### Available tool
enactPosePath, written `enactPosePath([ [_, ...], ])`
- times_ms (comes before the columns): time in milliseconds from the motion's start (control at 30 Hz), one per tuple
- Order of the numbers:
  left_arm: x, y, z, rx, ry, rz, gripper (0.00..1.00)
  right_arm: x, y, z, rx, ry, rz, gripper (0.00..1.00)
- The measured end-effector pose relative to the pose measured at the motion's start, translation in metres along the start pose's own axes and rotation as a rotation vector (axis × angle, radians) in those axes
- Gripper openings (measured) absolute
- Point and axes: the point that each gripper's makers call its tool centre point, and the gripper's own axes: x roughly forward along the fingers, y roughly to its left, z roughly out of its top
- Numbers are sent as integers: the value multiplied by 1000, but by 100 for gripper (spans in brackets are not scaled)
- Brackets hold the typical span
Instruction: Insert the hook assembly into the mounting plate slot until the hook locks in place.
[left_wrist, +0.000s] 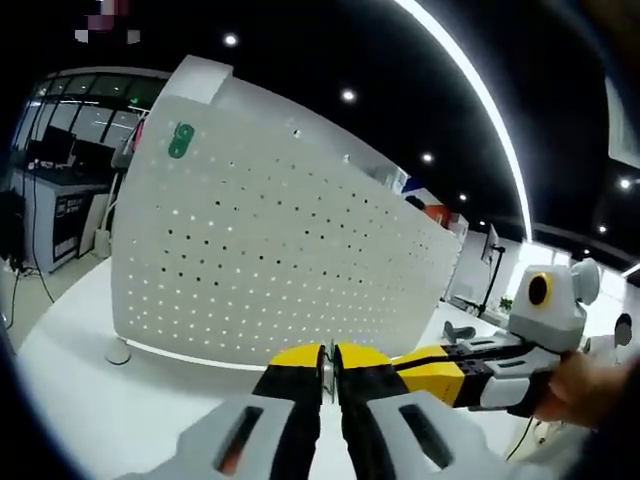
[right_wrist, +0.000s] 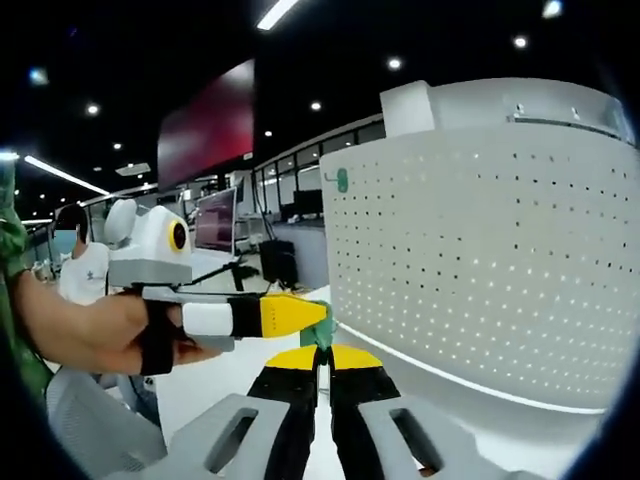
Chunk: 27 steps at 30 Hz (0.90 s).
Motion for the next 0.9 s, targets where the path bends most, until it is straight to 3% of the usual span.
enactPosePath([
  [267,-2,-7,-5,76,56,-42,11,-4,0,0,-54,22,7,2],
  [433,-4,-15,-10,178,101,-90,13,-6,-1,-2,-73,38,17,2],
  [600,-8,-15,-14,202,143,-145,16,-10,-3,-4,-80,51,22,1],
  [733,-14,-16,-21,313,213,-224,18,-14,-5,-4,-96,62,29,1],
  [900,-20,-22,-18,475,234,-275,19,-16,-8,-6,-106,82,33,1],
])
